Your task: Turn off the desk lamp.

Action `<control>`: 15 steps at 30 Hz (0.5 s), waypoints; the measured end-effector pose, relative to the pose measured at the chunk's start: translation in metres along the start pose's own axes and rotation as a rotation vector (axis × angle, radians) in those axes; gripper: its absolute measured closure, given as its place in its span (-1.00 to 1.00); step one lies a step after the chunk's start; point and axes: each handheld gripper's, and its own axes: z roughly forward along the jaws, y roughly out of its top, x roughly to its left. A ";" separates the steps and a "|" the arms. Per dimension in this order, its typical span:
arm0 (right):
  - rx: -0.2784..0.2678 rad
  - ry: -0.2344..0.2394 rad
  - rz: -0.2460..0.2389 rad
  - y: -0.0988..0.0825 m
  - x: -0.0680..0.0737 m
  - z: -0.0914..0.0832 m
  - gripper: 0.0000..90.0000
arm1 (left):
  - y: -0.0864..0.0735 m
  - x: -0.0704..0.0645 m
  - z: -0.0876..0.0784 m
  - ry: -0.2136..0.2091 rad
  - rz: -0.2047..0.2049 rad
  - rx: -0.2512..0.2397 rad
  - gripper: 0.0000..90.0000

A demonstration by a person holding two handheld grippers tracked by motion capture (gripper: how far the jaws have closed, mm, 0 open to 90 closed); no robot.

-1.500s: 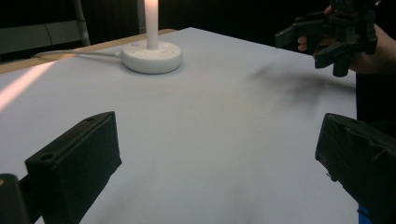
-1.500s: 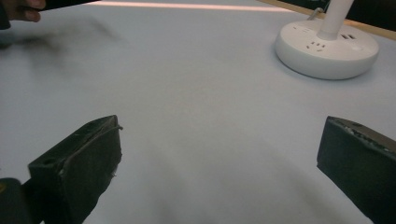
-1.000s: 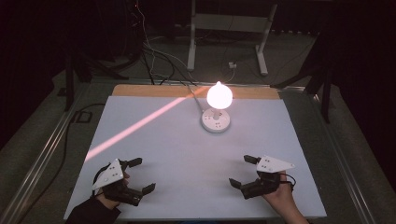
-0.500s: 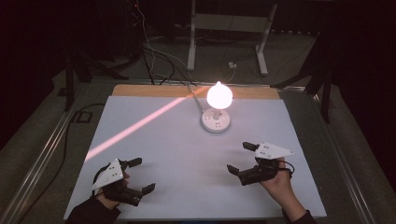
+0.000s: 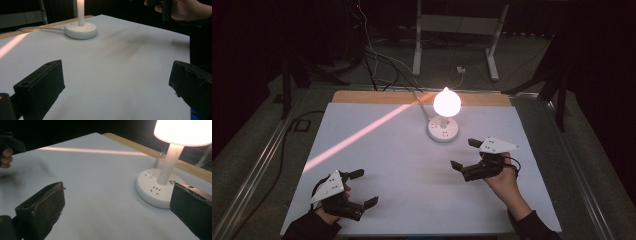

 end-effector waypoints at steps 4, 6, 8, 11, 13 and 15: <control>0.011 -0.036 -0.001 0.002 -0.010 0.007 -1.00 | 0.000 0.000 0.000 -0.002 -0.004 -0.004 -0.99; 0.009 -0.041 0.015 0.004 -0.015 0.010 -1.00 | 0.000 0.000 0.000 -0.004 -0.002 -0.001 -0.99; 0.009 -0.045 0.022 0.005 -0.017 0.011 -1.00 | 0.000 0.000 0.000 -0.003 -0.004 -0.003 -0.99; 0.011 -0.059 0.028 0.006 -0.024 0.016 -1.00 | 0.000 0.000 0.000 -0.003 -0.005 -0.002 -0.99; 0.012 -0.060 0.035 0.008 -0.031 0.022 -1.00 | 0.000 0.000 0.000 -0.004 -0.005 -0.003 -0.99; 0.018 -0.064 0.032 0.008 -0.032 0.024 -1.00 | 0.000 0.000 0.000 -0.004 -0.010 -0.004 -0.99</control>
